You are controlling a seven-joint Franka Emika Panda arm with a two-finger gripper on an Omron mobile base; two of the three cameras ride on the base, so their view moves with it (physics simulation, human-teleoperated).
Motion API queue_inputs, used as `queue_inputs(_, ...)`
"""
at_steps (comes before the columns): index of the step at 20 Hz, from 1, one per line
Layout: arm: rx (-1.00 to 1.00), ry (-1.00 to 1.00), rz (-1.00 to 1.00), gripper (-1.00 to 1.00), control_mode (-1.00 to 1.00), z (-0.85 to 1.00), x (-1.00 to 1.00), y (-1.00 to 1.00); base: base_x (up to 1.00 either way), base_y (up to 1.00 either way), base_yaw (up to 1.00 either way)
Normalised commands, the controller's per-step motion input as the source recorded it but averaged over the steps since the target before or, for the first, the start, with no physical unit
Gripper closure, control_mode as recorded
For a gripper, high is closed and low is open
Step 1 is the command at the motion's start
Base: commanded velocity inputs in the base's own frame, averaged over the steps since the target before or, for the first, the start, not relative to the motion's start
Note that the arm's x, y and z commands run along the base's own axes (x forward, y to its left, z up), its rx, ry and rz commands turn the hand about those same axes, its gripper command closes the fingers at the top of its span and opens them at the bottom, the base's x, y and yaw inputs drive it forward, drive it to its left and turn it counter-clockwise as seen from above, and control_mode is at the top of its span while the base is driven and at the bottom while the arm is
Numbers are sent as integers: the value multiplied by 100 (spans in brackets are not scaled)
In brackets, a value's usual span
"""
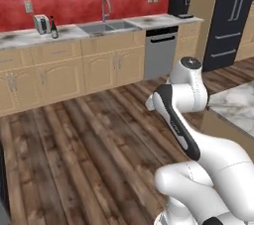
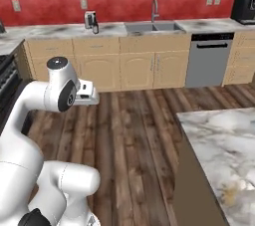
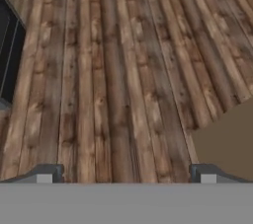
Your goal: There is a wine glass and glass cup on the dining counter. Place the wine bottle next to the wine glass and the juice bottle next to the glass cup.
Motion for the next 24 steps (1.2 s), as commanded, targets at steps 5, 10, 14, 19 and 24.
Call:
queue_inputs(5, 0, 0, 0, -100, 100, 0, 0, 0, 94, 31, 0)
queue_inputs(10, 0, 0, 0, -100, 100, 0, 0, 0, 94, 29, 3)
queue_inputs(14, 0, 0, 0, -100, 100, 0, 0, 0, 94, 27, 8)
queue_inputs(19, 0, 0, 0, -100, 100, 0, 0, 0, 94, 24, 9)
queue_inputs(24, 0, 0, 0, -100, 100, 0, 0, 0, 94, 22, 8)
